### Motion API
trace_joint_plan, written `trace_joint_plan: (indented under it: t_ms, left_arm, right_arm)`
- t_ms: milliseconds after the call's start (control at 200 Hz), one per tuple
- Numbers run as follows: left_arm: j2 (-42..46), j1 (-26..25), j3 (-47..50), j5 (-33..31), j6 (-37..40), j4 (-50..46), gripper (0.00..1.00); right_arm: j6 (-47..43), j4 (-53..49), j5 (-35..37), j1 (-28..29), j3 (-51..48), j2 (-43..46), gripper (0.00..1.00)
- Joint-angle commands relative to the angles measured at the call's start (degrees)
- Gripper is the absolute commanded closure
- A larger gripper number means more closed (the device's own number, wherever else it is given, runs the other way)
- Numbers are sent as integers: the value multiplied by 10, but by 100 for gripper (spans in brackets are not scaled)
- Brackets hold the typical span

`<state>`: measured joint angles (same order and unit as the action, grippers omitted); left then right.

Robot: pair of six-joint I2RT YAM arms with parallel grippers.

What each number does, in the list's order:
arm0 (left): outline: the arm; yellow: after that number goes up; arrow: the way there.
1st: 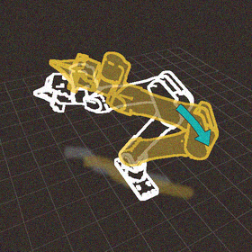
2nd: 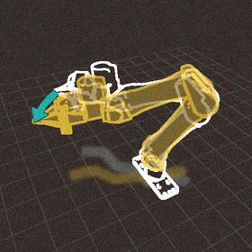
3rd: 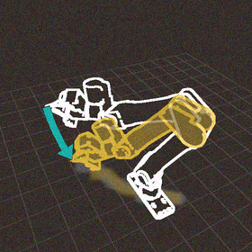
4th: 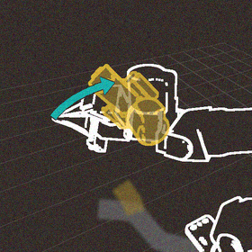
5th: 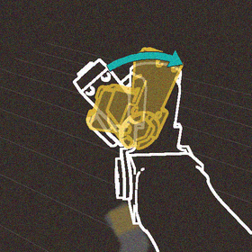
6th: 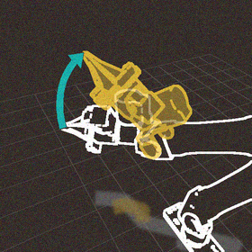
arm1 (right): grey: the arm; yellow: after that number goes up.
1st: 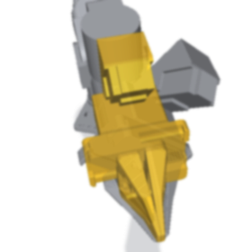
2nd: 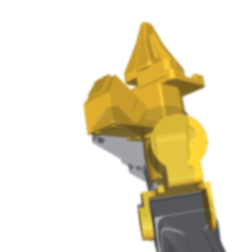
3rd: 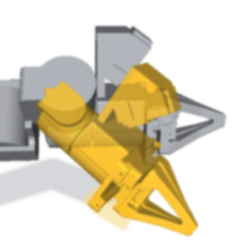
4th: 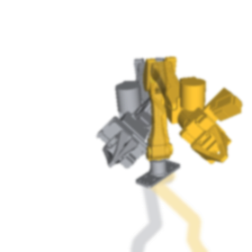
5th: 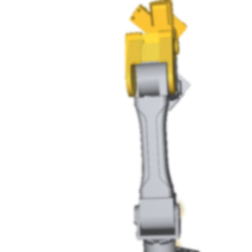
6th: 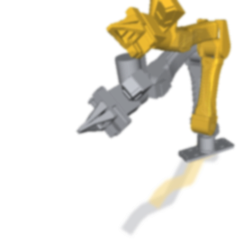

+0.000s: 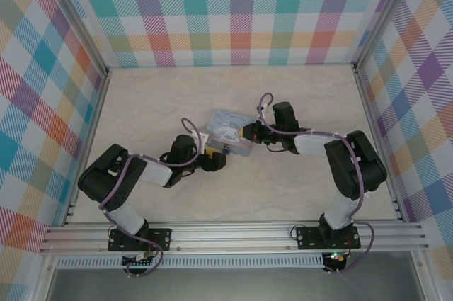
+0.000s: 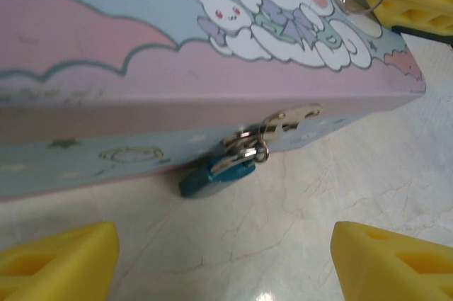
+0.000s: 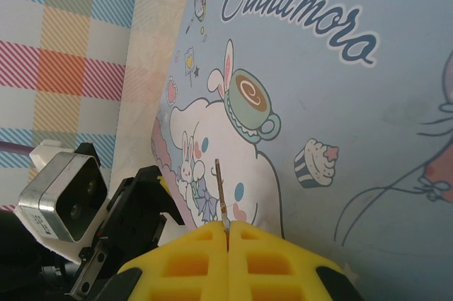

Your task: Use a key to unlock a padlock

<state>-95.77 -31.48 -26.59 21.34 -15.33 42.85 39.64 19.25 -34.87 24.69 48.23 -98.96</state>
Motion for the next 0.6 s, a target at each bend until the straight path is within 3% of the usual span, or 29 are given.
trace_joint_plan:
  t_ms: [0,595]
  left_arm:
    - [-19,-10,-14,-8,10,39,23]
    - [-99,-24,-51,1,0,89,42]
  right_arm:
    - [-17,-33,23,4,5,1,96]
    - [-23,-32,29,11,3,-2,96]
